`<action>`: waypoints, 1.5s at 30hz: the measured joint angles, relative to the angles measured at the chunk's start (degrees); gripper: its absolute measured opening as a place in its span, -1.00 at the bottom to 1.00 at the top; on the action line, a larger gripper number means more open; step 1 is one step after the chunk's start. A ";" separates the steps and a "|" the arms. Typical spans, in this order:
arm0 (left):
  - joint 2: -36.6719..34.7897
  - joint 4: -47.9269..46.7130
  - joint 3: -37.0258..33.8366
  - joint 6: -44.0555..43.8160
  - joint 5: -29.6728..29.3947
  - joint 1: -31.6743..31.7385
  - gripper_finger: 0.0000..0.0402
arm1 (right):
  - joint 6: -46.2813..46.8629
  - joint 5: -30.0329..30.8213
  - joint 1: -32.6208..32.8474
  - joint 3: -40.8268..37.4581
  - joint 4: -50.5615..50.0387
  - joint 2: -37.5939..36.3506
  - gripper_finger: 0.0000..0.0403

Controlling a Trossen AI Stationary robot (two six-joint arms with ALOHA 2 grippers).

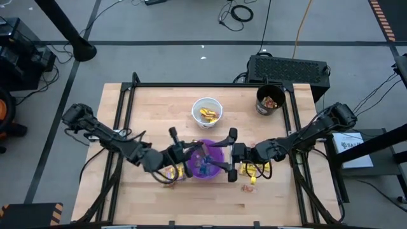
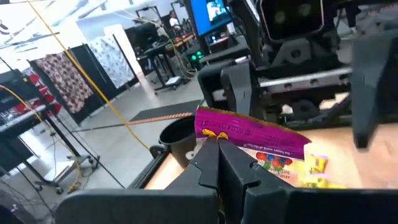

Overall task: Sort candy by brand, put in halloween buckets
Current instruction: Put the violet candy into the black bucket

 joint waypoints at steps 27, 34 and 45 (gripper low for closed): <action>-3.89 -4.16 0.04 -1.68 -19.23 -4.66 0.05 | -18.71 7.05 -2.26 0.04 -2.61 -7.10 -1.00; -4.51 -6.31 0.04 -1.70 -25.60 -9.15 0.14 | -64.45 5.98 -1.88 0.09 -5.19 -11.37 -1.00; -4.51 -8.98 0.04 -1.73 -25.79 -9.29 0.14 | -66.91 33.03 -5.45 0.09 0.35 -12.99 -1.00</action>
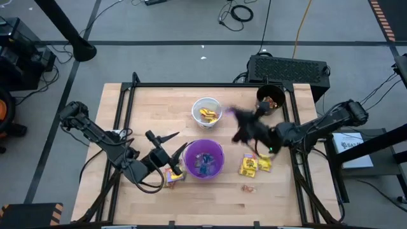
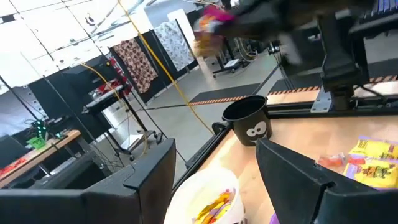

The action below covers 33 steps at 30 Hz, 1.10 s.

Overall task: Sort candy by brand, put in halloween buckets
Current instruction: Put the violet candy into the black bucket

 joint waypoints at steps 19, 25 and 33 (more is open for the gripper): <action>0.00 -0.64 0.00 -1.88 6.89 1.73 0.15 | 75.18 -5.02 -40.15 -12.20 -61.77 -9.24 -1.00; 0.00 -0.88 -0.02 -1.88 7.77 2.34 0.15 | 81.09 -4.83 -41.99 -15.39 -62.48 -9.24 -1.00; 0.00 -1.58 -0.02 -2.93 7.78 2.40 0.15 | 88.10 -7.98 -42.04 -14.66 -68.64 -9.27 -0.60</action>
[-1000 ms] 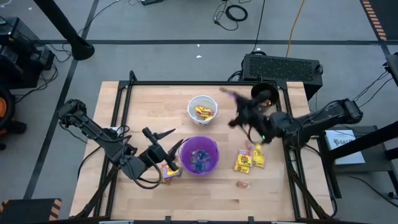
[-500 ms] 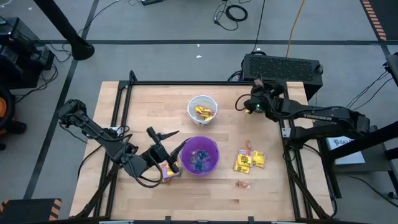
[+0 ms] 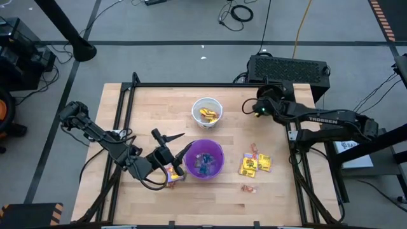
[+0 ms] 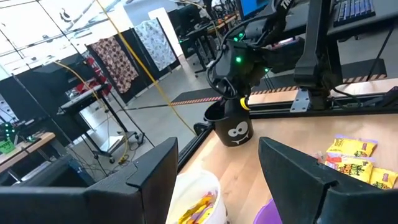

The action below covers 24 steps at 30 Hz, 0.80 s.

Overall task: Sort candy by brand, put in halloween buckets
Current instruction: Put the violet candy into the black bucket, then put the yellow candy into the white bucket

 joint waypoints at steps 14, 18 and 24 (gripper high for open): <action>0.00 -0.79 -0.02 20.50 -1.53 0.00 0.15 | 10.06 -29.81 24.74 11.09 -13.16 -11.59 0.08; 0.00 -3.65 -0.04 9.98 1.94 0.46 0.15 | 18.91 -30.17 37.90 11.03 -18.71 -9.78 0.05; 0.09 -7.36 -0.06 -1.41 37.47 4.71 0.15 | 26.43 -32.34 52.71 11.01 -19.86 -4.18 0.04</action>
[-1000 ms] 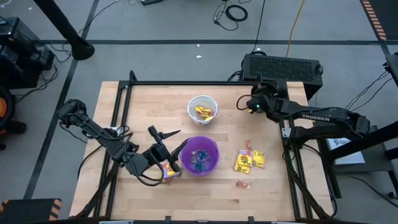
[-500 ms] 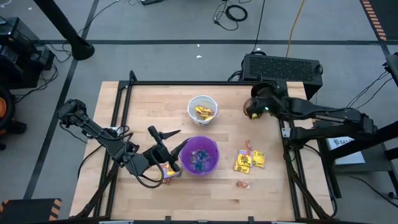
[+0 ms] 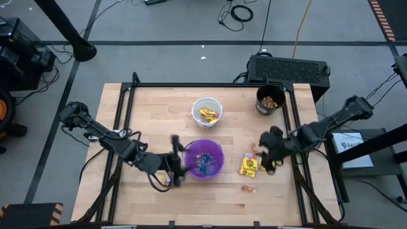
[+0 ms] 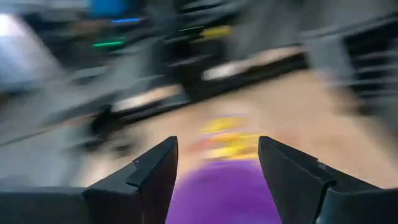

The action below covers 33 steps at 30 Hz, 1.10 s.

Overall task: Sort candy by brand, put in halloween buckets
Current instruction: Put the yellow candy into the white bucket

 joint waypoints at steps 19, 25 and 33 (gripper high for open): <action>0.00 0.43 0.00 -2.13 6.64 1.69 0.14 | 6.76 -9.57 16.24 -0.05 -4.22 28.51 0.04; -0.02 0.25 0.00 -2.18 6.62 1.57 0.14 | 7.56 -9.34 16.15 -3.19 -0.49 31.27 0.01; -0.02 -0.37 0.00 -2.19 6.62 1.54 0.15 | 9.56 -10.88 16.21 -5.57 3.12 31.05 -0.49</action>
